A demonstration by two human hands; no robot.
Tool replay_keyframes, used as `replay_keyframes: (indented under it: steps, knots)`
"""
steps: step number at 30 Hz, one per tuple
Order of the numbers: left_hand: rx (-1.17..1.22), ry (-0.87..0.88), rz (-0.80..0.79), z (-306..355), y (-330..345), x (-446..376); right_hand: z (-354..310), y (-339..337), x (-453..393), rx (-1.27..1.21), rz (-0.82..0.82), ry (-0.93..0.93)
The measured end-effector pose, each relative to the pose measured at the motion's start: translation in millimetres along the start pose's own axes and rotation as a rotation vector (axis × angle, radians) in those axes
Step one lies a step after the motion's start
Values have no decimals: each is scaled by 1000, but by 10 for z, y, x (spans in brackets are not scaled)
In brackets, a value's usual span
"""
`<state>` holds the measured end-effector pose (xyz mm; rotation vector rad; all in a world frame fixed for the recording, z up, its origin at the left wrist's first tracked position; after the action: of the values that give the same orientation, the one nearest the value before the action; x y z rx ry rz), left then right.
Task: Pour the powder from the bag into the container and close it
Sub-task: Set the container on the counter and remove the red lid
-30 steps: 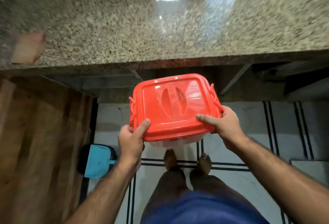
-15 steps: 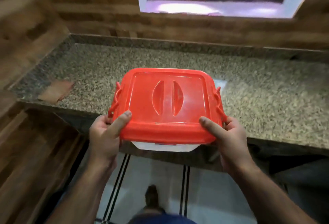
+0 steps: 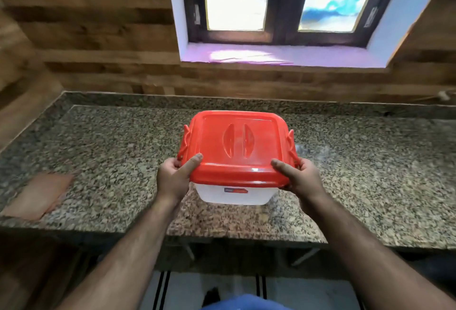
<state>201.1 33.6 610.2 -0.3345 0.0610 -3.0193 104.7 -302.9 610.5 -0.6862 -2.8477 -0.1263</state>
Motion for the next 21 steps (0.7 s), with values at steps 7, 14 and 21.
replay_keyframes:
  steps: [7, 14, 21]
  knots:
    - [-184, -40, -168, 132, 75, -556, -169, 51, -492, 191, 62, 39]
    - [-505, 177, -76, 421, 60, -992, -348, -109, -782, 478, 196, 15]
    - [-775, 363, 36, 608, 210, -1001, -471, -104, -871, 785, 147, -82]
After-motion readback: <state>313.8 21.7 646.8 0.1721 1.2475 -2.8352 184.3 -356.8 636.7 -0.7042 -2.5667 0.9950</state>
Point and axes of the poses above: each hand's wrist, its own x-axis away from the middle knuckle, its own y-axis out of the palm, z = x × y, the point moved 8 cm from there along -x, towards the middle knuckle, and after that the axes turned 1 degree about -y, right-handed, at the moved point
